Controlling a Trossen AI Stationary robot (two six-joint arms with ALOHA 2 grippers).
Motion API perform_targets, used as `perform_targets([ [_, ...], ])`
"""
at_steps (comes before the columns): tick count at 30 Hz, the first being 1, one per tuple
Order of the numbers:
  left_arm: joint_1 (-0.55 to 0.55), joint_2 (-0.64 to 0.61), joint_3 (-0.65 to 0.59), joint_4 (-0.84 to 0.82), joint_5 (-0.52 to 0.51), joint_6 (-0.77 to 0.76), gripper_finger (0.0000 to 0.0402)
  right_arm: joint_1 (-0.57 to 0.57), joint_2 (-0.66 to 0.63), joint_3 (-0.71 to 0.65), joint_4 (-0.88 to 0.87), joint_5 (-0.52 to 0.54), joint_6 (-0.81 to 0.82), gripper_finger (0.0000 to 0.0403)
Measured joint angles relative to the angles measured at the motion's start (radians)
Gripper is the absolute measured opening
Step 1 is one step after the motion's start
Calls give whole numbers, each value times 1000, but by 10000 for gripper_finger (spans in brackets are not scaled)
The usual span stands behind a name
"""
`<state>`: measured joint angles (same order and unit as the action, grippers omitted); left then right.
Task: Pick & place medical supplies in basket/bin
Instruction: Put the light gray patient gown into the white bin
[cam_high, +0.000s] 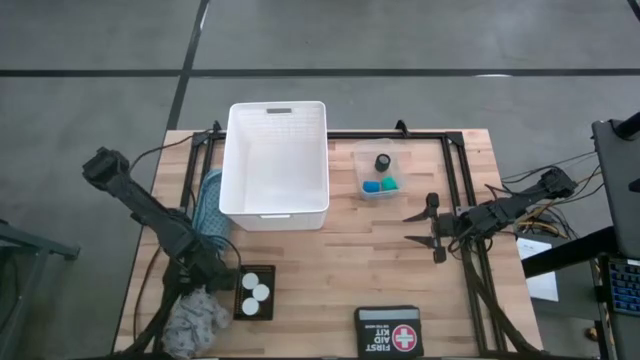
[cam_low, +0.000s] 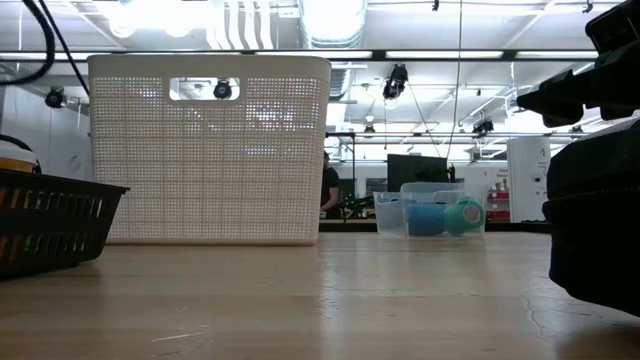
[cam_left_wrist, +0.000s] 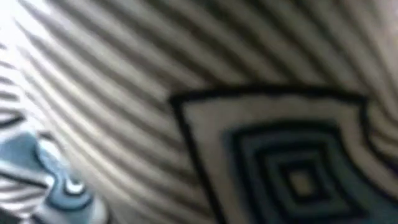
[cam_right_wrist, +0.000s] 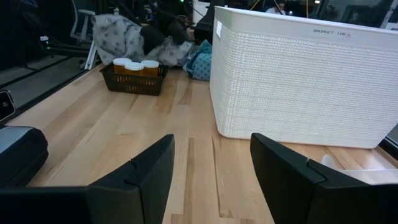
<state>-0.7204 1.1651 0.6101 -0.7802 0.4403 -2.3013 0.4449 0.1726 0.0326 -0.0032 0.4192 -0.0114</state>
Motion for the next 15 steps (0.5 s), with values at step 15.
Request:
perform_targets([
  [15, 0, -134, 369, -445, -49, -83, 118, 0, 0, 0, 0, 0, 0, 206],
])
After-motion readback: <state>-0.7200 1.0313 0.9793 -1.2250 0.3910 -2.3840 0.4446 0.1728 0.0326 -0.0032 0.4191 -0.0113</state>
